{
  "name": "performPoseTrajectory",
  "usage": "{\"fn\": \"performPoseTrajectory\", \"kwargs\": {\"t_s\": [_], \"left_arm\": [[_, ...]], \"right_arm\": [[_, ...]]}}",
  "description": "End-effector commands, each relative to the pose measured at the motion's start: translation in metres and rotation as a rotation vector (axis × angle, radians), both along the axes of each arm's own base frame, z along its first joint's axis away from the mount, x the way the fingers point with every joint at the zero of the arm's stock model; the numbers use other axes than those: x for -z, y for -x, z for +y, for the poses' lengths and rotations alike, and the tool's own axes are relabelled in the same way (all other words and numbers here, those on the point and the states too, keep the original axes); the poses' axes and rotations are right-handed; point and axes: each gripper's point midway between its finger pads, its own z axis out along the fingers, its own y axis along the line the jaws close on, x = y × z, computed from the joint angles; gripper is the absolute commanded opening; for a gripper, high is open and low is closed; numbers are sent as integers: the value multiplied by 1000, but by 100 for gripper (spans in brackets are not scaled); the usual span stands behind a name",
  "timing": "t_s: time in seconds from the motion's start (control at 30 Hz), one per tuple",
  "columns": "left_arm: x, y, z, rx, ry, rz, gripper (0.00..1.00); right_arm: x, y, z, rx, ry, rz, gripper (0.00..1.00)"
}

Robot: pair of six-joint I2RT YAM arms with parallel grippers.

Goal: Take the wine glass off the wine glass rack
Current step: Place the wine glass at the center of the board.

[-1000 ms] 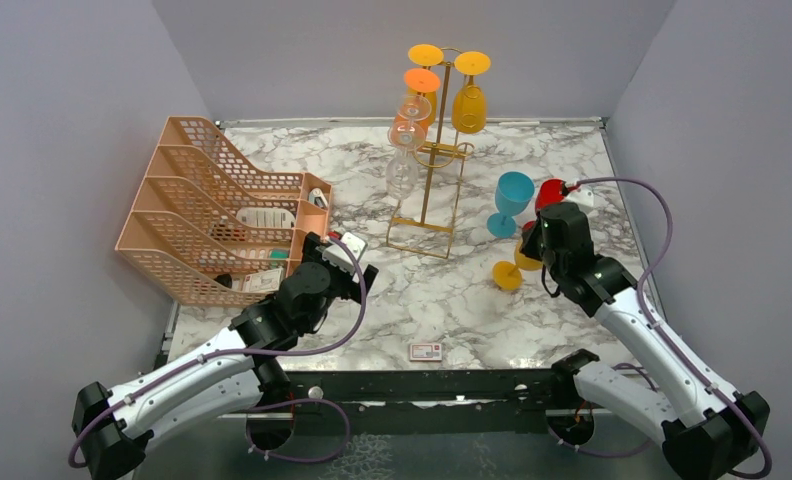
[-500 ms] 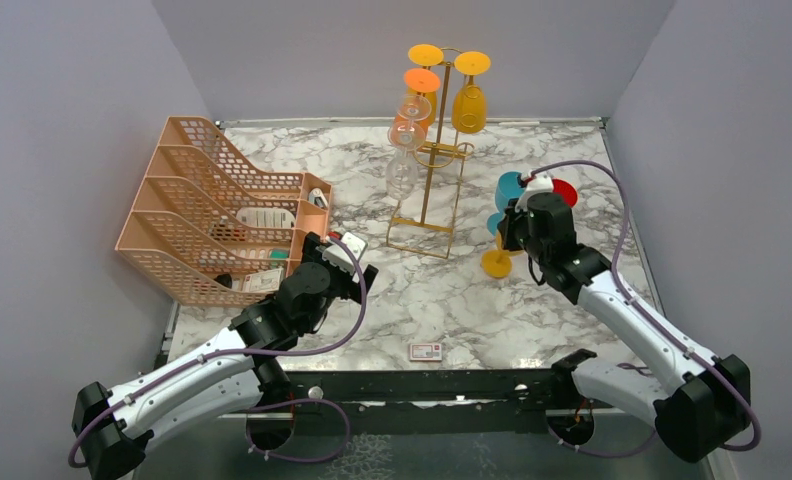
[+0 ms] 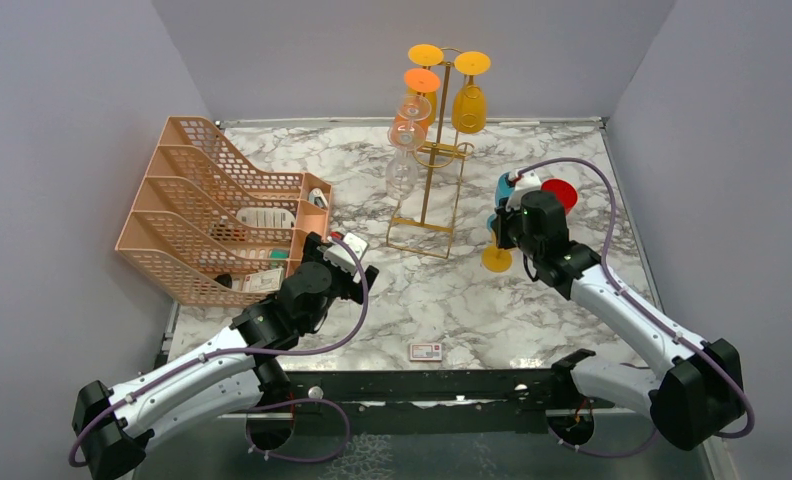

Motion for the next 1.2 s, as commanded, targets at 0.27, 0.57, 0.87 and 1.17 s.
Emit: {"fn": "performPoseTrajectory", "kwargs": {"t_s": [0.27,0.57,0.87,1.17], "left_arm": [[-7,-3,4,-20,-9,-16,99],[-7,-2,4,-18,-11,-17,99],[-7,-2,4,-19,-13,-17,99],[-6,-2,4,-18,-19,-15,99]], "right_arm": [[11,-4,-2,39,0,14,3],[17,-4,-8,84,4,30,5],[16,-11,-7,110,-13,22,6],[14,-14,-13,167,-20,30,12]]}}
